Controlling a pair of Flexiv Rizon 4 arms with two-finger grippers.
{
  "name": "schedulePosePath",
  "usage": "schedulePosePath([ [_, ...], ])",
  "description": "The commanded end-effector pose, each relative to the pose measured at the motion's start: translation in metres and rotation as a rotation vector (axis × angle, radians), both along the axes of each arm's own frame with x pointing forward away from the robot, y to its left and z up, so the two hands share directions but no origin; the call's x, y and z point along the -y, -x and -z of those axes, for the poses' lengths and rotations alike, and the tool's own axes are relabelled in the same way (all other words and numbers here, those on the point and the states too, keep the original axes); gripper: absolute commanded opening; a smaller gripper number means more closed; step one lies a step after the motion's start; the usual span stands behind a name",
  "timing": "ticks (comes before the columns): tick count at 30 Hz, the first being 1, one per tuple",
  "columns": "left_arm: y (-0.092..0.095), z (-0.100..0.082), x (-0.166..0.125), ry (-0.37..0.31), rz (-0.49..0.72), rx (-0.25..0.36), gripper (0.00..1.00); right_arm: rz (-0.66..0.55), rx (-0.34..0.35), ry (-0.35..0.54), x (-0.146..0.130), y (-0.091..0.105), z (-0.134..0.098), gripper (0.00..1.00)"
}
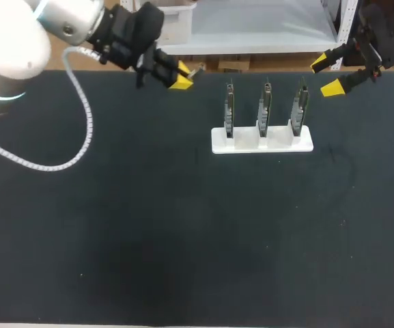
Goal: Pick up the optical module with the left hand, and insert it into the network port with the right hand.
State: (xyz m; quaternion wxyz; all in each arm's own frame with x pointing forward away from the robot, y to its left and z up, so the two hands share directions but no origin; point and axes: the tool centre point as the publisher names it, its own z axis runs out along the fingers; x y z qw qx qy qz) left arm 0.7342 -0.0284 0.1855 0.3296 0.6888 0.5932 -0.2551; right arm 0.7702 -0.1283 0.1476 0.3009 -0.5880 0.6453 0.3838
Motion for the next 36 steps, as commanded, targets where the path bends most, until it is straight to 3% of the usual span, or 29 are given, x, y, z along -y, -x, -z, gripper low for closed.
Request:
schedulePosePath([
  [1, -0.010, -0.002, 0.032, -0.017, 0.059, -0.019, 0.00, 0.004, 0.004, 0.001, 0.000, 0.002, 0.000, 1.00],
  [8, -0.012, -0.010, 0.063, 0.019, 0.079, -0.025, 0.00, 0.004, 0.004, 0.001, 0.000, 0.002, 0.000, 1.00],
  [10, -0.011, -0.011, 0.066, -0.007, 0.064, -0.006, 0.00, 0.004, 0.004, 0.001, 0.000, 0.002, 0.000, 1.00],
  [11, -0.011, -0.010, 0.066, -0.009, 0.071, 0.017, 0.00, 0.004, 0.004, 0.001, 0.000, 0.002, 0.000, 1.00],
  [36, -0.011, -0.010, 0.066, -0.009, 0.071, 0.017, 0.00, 0.004, 0.004, 0.001, 0.000, 0.002, 0.000, 1.00],
])
